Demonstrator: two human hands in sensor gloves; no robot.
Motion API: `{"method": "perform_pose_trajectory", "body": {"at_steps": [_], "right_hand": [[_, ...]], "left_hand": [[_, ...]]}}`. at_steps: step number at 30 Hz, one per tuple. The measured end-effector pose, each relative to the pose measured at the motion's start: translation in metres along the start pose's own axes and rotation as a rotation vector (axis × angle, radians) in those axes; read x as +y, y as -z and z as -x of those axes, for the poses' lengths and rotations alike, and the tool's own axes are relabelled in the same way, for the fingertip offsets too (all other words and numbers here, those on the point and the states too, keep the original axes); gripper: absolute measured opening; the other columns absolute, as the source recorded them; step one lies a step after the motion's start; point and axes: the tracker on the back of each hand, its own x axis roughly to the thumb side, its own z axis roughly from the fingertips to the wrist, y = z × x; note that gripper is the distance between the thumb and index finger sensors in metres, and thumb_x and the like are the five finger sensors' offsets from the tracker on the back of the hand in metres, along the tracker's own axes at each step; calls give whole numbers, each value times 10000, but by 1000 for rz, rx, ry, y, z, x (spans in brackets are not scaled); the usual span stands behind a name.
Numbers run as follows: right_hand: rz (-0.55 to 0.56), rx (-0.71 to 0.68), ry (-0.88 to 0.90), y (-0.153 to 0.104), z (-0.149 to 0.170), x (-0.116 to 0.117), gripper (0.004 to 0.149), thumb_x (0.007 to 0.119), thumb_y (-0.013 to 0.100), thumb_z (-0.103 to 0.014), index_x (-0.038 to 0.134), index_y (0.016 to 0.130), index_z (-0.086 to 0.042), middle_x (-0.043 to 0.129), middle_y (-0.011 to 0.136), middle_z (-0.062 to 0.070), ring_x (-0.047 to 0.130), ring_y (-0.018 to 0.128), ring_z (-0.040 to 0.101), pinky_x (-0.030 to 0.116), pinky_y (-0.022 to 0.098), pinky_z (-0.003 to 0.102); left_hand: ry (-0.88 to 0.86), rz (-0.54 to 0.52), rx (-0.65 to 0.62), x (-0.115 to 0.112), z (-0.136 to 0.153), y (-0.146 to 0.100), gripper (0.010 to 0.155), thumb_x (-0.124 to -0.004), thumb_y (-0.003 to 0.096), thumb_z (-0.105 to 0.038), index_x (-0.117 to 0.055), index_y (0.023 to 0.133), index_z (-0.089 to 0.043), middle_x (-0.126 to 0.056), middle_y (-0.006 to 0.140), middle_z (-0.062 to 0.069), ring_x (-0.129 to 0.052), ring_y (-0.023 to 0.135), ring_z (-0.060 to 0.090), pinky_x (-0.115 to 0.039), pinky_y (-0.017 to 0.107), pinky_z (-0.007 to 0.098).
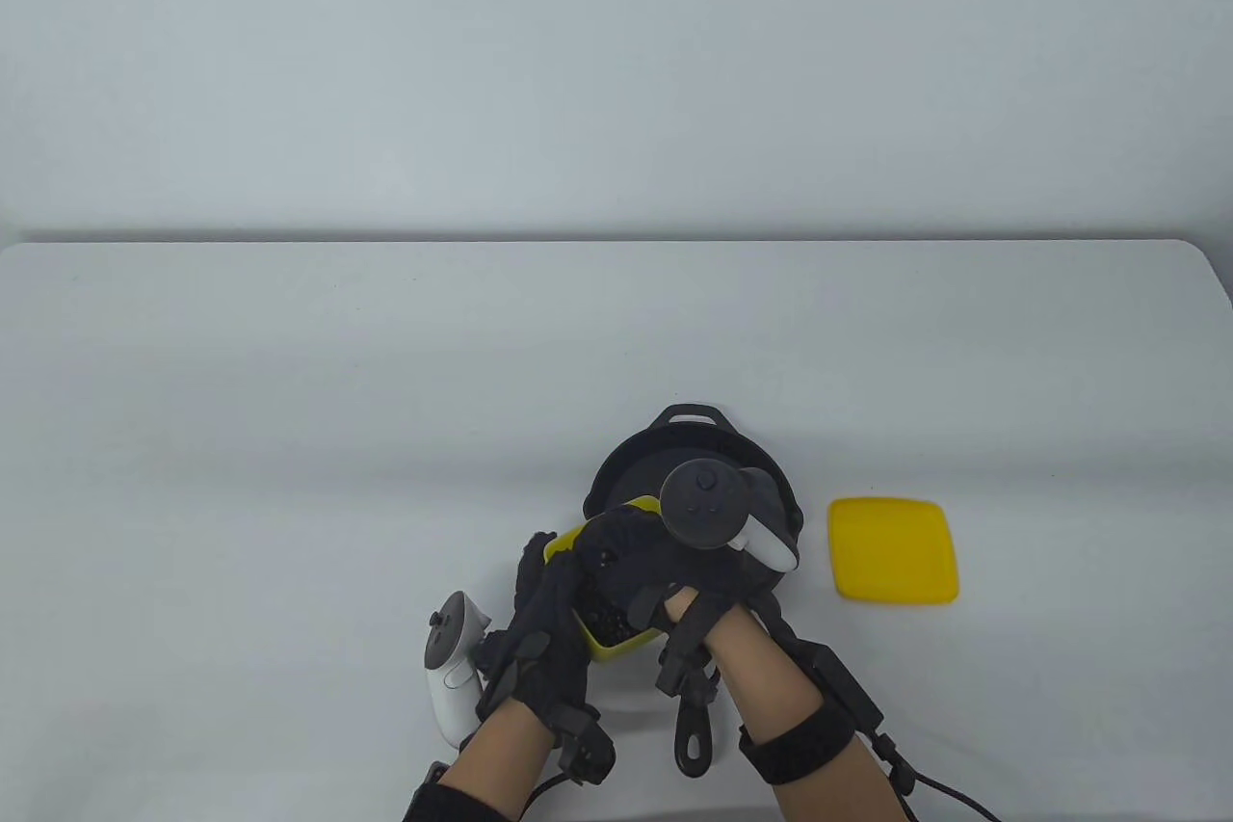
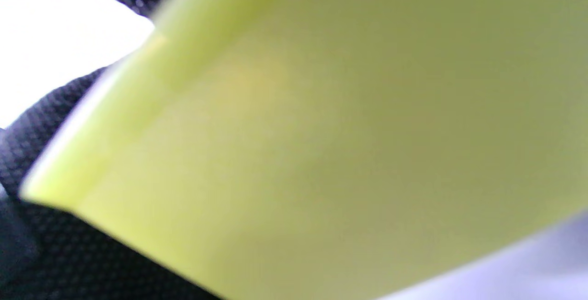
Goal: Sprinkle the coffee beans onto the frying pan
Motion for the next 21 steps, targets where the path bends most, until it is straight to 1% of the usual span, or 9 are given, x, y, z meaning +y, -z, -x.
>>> {"method": "perform_pose_trajectory", "body": {"at_steps": [5,7,11,13,15,17,18,21], "right_hand": [[45,-10,83,-4,3,-9,321,842,501,-129,806,818,-171,715,873,176,909,498,365,951,175,175],[80,-21,120,-6,3,-13,321,844,499,-127,809,816,-168,716,871,179,908,495,366,951,171,178],[130,-69,118,-13,-10,-24,322,840,504,-132,803,821,-169,712,875,178,908,499,364,952,177,174],[170,-65,128,-14,-10,-31,321,839,505,-135,802,822,-173,712,876,175,909,501,360,952,179,171],[211,-43,176,-17,-1,-38,322,838,506,-135,800,823,-172,710,876,176,909,501,359,952,180,170],[240,-28,266,-19,14,-46,322,836,510,-139,797,827,-174,708,878,175,910,503,356,954,182,163],[264,-13,335,-22,24,-51,322,836,510,-137,796,828,-170,707,878,178,908,502,359,953,182,165],[343,47,421,-30,49,-60,322,834,514,-139,793,831,-171,704,880,179,908,504,356,953,185,161]], "left_hand": [[-38,-5,14,0,3,1,788,-548,570,-651,18,1021,-341,-255,1019,161,-604,928,408,-691,693,460],[-33,-7,18,0,4,2,788,-548,571,-651,20,1020,-340,-255,1018,163,-602,928,409,-690,693,460],[-29,-3,29,-1,5,3,788,-546,572,-651,21,1021,-339,-254,1018,164,-601,929,410,-690,694,459],[-27,-1,32,-2,5,3,788,-547,572,-651,21,1021,-339,-255,1019,162,-601,930,409,-690,693,460],[-24,-6,31,-1,4,3,788,-548,572,-651,19,1021,-340,-256,1019,164,-603,929,409,-691,693,459],[-37,-17,23,2,3,4,788,-549,572,-651,18,1022,-341,-255,1021,161,-600,931,409,-688,696,461],[-62,-24,19,3,3,4,788,-550,571,-652,18,1022,-344,-254,1022,159,-600,933,408,-688,697,460],[-120,-53,2,8,-1,5,788,-546,570,-656,23,1020,-349,-253,1025,152,-600,940,398,-689,698,453]]}}
